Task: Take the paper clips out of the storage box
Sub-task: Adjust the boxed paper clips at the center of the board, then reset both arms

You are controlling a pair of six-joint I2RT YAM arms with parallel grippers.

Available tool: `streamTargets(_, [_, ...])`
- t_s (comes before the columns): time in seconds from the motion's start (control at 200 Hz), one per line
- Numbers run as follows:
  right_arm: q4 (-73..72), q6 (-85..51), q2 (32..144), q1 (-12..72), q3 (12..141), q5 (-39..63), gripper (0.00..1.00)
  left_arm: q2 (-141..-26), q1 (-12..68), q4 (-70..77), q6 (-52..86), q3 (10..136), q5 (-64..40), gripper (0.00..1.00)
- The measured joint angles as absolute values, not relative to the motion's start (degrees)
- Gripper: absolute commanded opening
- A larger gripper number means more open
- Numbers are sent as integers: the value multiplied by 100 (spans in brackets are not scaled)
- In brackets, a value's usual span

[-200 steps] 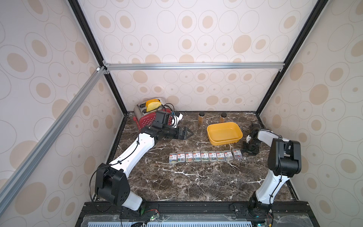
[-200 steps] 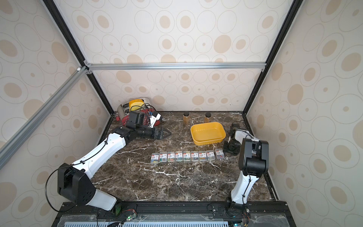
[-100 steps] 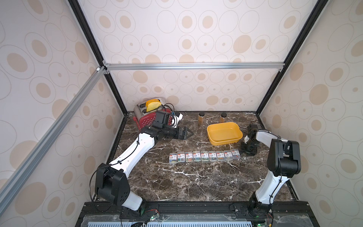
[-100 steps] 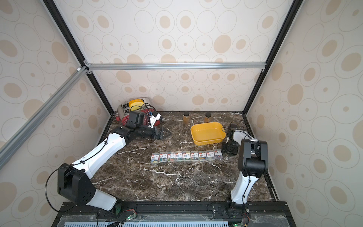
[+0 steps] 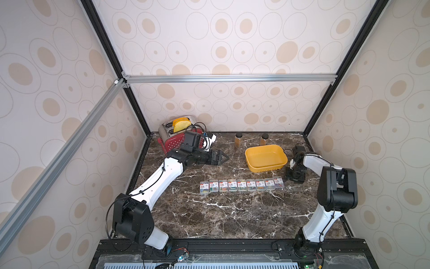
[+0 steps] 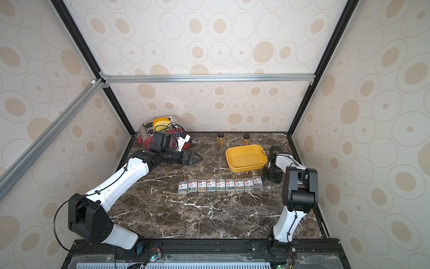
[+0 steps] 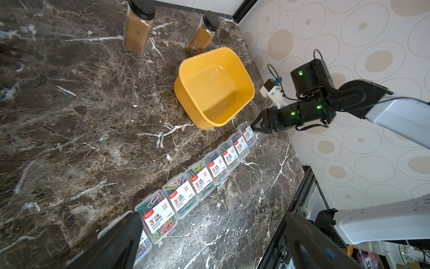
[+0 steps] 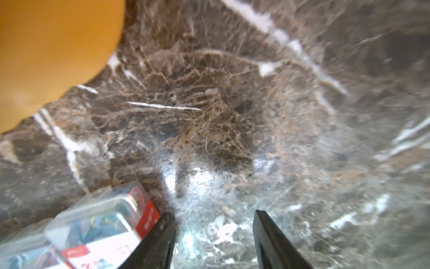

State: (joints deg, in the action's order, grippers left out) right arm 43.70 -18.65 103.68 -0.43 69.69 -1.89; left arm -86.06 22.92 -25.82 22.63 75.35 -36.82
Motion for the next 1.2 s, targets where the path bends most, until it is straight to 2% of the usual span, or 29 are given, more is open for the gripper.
streamTargets(0.05, [4381, -1876, 10226, -38, 6969, -237, 71, -8606, 2290, -2593, 2250, 7537, -3623, 99])
streamTargets(0.2, [4440, -1909, 9780, -27, 6976, -366, 80, -8606, 2285, -2687, 2158, 7564, -3420, 99])
streamTargets(0.315, [4530, -1909, 9456, -27, 7013, -456, 100, -8602, 2272, -2783, 2080, 7603, -3273, 99])
streamTargets(0.716, [4447, -1916, 8322, -21, 7135, -429, 100, -8086, 2014, -2930, 1920, 7522, -2639, 99])
streamTargets(0.926, [3583, -1933, 7544, 25, 6799, -388, 100, -7813, 1820, -2919, 1870, 7249, -2250, 99])
streamTargets(1.197, [2486, -1752, 7509, 73, 6145, -357, 100, -7627, 1638, -2794, 1796, 6805, -1743, 99])
